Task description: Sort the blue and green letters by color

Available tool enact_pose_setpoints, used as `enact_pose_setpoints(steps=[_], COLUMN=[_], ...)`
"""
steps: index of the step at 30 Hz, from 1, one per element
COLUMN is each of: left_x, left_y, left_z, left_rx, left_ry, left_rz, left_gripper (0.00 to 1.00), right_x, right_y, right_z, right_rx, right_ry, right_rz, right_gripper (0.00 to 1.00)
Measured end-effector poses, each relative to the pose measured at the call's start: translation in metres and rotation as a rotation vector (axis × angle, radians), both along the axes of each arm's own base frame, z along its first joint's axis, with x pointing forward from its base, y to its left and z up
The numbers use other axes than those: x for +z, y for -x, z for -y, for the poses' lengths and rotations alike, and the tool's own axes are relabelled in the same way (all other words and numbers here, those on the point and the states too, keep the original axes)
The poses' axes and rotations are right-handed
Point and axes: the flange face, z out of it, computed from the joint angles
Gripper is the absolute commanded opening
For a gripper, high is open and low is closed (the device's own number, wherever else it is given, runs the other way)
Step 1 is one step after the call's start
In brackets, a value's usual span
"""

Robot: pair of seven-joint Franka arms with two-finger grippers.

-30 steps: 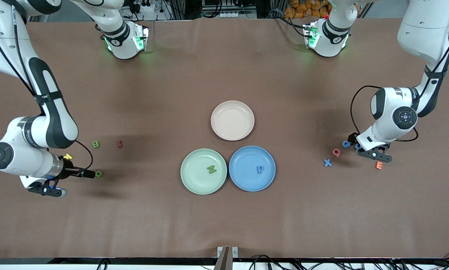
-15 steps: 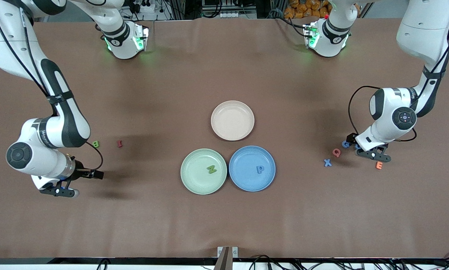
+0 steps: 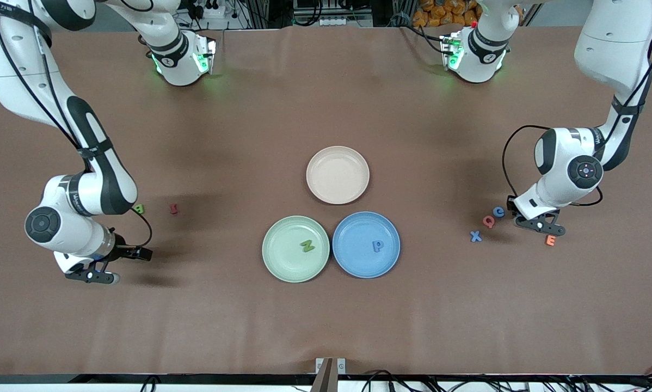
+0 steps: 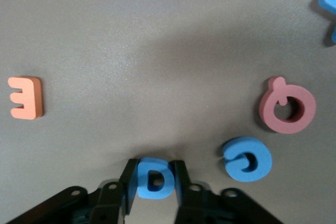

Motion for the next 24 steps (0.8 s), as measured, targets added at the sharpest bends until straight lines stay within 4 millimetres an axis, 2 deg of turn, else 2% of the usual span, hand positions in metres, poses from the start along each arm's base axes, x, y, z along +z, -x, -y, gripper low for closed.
enact_pose_setpoints(steps=[8,12,16,20,24], left_x=[-0.001,0.000,0.008,0.023,0.042], left_y=[0.000,-0.001,-0.007,-0.012,-0.015], left_z=[-0.001,0.000,0.004,0.020,0.048], left_rx=[0.002,0.000,-0.006,0.007,0.021], left_ry=[0.000,0.000,0.003,0.026,0.062], left_rz=[-0.001,0.003,0.024,0.044,0.061], left_gripper=[0.20,0.19,0.17,0.17,0.17], right_x=[-0.006,-0.006,-0.007,-0.009,-0.010], right_y=[0.002,0.002,0.003,0.003,0.003], right_z=[-0.001,-0.001,-0.002,-0.004,-0.004], right_rx=[0.002,0.003,0.004,0.006,0.006], right_ry=[-0.002,-0.002,-0.003,-0.004,-0.005], right_rz=[-0.001,-0.001,-0.003,-0.004,-0.003], right_gripper=[0.94,0.80,0.78,0.78,0.78])
